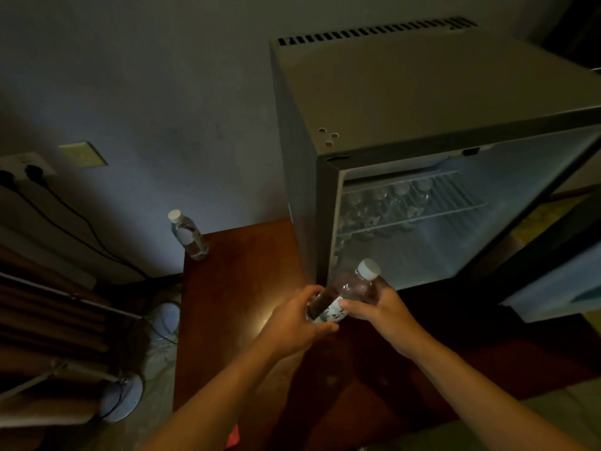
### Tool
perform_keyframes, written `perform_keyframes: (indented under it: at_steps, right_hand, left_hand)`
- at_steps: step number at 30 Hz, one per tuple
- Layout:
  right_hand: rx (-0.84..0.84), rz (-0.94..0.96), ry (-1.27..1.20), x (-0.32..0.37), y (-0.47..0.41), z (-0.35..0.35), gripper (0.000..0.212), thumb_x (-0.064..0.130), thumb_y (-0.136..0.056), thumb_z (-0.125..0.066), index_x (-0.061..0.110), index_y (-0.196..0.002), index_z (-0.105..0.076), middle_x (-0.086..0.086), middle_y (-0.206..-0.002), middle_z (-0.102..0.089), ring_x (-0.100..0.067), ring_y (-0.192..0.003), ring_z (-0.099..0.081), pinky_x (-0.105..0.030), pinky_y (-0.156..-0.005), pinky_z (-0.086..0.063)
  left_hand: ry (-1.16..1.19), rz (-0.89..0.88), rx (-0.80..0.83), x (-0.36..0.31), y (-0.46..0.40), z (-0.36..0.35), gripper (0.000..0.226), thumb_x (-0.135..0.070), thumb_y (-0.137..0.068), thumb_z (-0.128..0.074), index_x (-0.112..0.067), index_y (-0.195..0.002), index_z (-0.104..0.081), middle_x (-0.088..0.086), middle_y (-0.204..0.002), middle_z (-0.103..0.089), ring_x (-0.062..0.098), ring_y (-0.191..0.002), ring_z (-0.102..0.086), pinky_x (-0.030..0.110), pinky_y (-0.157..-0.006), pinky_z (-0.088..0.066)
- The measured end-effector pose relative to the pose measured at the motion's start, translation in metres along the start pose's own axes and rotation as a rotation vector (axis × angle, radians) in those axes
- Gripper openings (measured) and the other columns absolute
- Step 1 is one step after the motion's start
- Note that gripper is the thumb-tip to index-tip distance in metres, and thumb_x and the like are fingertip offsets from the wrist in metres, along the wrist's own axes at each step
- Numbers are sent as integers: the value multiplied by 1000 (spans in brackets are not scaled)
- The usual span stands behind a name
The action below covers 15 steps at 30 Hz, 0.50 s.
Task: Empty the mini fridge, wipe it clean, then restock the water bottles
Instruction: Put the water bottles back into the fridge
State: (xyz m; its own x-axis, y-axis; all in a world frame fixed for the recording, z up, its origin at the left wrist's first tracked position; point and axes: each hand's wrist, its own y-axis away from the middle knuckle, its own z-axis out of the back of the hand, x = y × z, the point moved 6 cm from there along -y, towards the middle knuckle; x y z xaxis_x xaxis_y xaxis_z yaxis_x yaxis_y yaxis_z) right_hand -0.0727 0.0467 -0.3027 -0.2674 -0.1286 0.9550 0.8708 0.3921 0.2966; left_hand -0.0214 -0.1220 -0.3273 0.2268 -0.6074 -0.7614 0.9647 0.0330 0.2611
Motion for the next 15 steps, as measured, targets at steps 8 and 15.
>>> perform_keyframes:
  at_steps: [8, 15]
  right_hand:
    - [-87, 26, 222, -20, -35, 45, 51, 9, -70, -85, 23, -113, -63, 4, -107, -71, -16, -103, -66, -40, -93, -54]
    - [-44, 34, 363, -25, -70, 59, 57, 17, -74, -83, 25, -123, -55, 5, -119, -63, -18, -113, -59, -37, -94, -50]
  left_hand:
    - [-435, 17, -253, -10, -11, 21, 49, -63, -95, -45, -35, -135, -47, -8, -125, -56, 9, -101, -60, 30, -84, -55]
    - [-449, 69, -321, -21, -19, 21, 40, -54, -98, -48, -32, -131, -51, -8, -114, -58, 6, -90, -59, 25, -76, -55]
